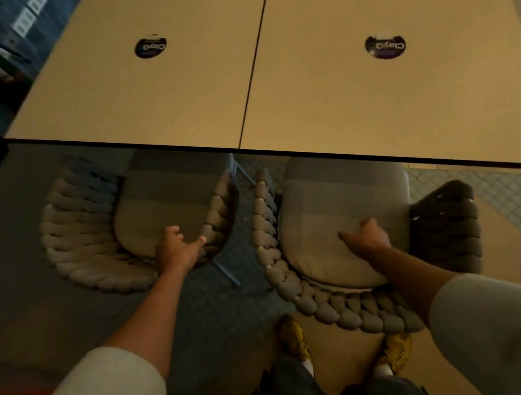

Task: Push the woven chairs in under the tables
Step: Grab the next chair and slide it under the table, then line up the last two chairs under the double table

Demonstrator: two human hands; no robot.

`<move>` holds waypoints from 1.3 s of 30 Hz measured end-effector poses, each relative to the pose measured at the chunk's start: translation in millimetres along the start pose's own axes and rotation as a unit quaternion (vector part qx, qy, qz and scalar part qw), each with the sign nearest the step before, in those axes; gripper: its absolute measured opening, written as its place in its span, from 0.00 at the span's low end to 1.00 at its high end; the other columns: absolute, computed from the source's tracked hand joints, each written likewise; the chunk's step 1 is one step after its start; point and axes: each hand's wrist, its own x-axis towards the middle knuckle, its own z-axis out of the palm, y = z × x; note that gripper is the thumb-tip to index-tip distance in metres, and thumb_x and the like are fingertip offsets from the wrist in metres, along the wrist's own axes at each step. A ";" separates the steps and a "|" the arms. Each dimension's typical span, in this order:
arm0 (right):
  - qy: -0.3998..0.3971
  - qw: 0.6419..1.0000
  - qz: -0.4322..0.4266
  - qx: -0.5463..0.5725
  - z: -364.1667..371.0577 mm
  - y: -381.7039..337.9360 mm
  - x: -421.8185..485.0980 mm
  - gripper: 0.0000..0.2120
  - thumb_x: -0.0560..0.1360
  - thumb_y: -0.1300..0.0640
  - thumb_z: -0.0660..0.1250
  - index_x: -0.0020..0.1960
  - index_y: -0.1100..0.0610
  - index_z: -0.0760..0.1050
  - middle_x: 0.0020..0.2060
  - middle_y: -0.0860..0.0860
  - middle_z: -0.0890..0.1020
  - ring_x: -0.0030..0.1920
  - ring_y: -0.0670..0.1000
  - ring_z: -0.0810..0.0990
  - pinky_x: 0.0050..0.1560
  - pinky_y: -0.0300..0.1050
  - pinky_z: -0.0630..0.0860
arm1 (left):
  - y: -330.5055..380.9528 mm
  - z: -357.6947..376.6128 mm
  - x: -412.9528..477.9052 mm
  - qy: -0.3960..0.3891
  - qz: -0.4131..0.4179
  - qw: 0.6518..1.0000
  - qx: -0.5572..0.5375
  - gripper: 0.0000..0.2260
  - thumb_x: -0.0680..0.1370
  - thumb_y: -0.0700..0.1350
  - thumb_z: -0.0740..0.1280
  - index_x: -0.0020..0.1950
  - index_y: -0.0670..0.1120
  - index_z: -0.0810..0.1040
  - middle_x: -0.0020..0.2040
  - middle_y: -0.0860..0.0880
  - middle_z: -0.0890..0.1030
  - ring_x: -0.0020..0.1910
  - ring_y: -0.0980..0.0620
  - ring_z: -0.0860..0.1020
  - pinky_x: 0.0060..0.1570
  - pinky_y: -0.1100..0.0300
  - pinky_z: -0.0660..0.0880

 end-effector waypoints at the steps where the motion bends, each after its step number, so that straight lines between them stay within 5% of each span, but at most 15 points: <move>1: -0.015 1.000 -0.005 0.009 5.0 -6.6 -4.6 0.37 0.77 0.45 0.74 0.78 0.59 0.63 0.72 0.60 0.74 0.67 0.62 0.77 0.64 0.56 0.80 | -5.0 -5.7 3.3 0.003 -0.001 1.000 0.000 0.33 0.71 0.51 0.80 0.71 0.42 0.72 0.65 0.42 0.81 0.64 0.42 0.79 0.62 0.53 0.74; 7: -0.065 0.997 -0.024 0.046 19.2 -30.8 -23.2 0.38 0.76 0.39 0.73 0.77 0.57 0.66 0.70 0.58 0.75 0.64 0.58 0.79 0.61 0.57 0.82 | -21.1 -24.6 8.6 -0.016 -0.028 0.999 -0.010 0.35 0.71 0.55 0.80 0.71 0.42 0.72 0.68 0.41 0.79 0.64 0.42 0.79 0.64 0.49 0.76; 12: -0.097 0.992 -0.064 0.037 15.5 -57.9 -40.8 0.37 0.78 0.37 0.71 0.78 0.57 0.65 0.58 0.54 0.76 0.42 0.47 0.77 0.41 0.46 0.81 | -29.2 -39.4 -3.2 -0.018 -0.027 0.999 -0.013 0.38 0.70 0.63 0.78 0.71 0.44 0.73 0.69 0.43 0.79 0.63 0.42 0.80 0.62 0.46 0.78; 18: -0.085 0.992 -0.075 0.050 -25.1 -47.4 -64.3 0.38 0.76 0.35 0.71 0.77 0.56 0.66 0.68 0.56 0.77 0.63 0.56 0.80 0.60 0.53 0.81 | 6.3 -53.3 -39.6 -0.031 0.016 0.999 -0.021 0.38 0.70 0.64 0.77 0.73 0.46 0.70 0.72 0.45 0.76 0.68 0.43 0.77 0.65 0.47 0.76; 25: -0.012 0.997 -0.067 0.024 -103.7 -8.1 -60.2 0.35 0.77 0.36 0.70 0.73 0.60 0.72 0.63 0.57 0.80 0.54 0.52 0.78 0.56 0.49 0.78 | 95.5 -29.0 -76.3 -0.099 0.113 0.988 0.025 0.33 0.74 0.60 0.75 0.72 0.46 0.70 0.69 0.43 0.76 0.67 0.41 0.76 0.65 0.49 0.74; 28: 0.005 0.997 -0.070 0.026 -139.3 13.0 -53.5 0.34 0.78 0.36 0.70 0.72 0.60 0.72 0.64 0.57 0.80 0.62 0.57 0.80 0.60 0.49 0.78 | 142.4 -0.9 -92.7 -0.133 0.153 0.978 0.057 0.36 0.72 0.62 0.76 0.73 0.47 0.70 0.70 0.43 0.75 0.66 0.42 0.76 0.65 0.45 0.75; 30: 0.001 0.997 -0.070 0.037 -166.3 34.1 -43.0 0.32 0.77 0.35 0.70 0.68 0.59 0.75 0.60 0.56 0.82 0.61 0.57 0.82 0.56 0.48 0.78 | 176.6 23.2 -113.4 -0.145 0.185 0.968 0.089 0.38 0.73 0.62 0.76 0.75 0.44 0.69 0.72 0.41 0.74 0.68 0.41 0.75 0.66 0.47 0.75; 34: -0.013 0.996 -0.071 0.047 -213.0 87.5 -21.4 0.27 0.75 0.33 0.70 0.54 0.57 0.77 0.43 0.51 0.79 0.42 0.50 0.78 0.37 0.42 0.72 | 227.2 76.4 -156.9 -0.147 0.228 0.949 0.162 0.41 0.72 0.67 0.73 0.76 0.45 0.67 0.74 0.42 0.72 0.72 0.41 0.72 0.69 0.45 0.72; 36: -0.018 0.996 -0.068 0.057 -243.3 116.1 -15.1 0.23 0.78 0.39 0.71 0.60 0.56 0.74 0.50 0.53 0.78 0.49 0.52 0.78 0.40 0.40 0.71 | 245.6 107.4 -180.8 -0.154 0.239 0.940 0.187 0.41 0.72 0.68 0.73 0.77 0.45 0.67 0.75 0.42 0.71 0.73 0.40 0.71 0.70 0.46 0.71; 39: -0.029 0.996 -0.065 0.052 -289.3 159.5 2.8 0.40 0.77 0.37 0.71 0.79 0.61 0.65 0.73 0.60 0.73 0.72 0.61 0.73 0.64 0.52 0.74 | 265.4 153.0 -218.4 -0.169 0.238 0.936 0.197 0.43 0.72 0.69 0.72 0.77 0.43 0.67 0.76 0.40 0.70 0.73 0.39 0.71 0.69 0.45 0.72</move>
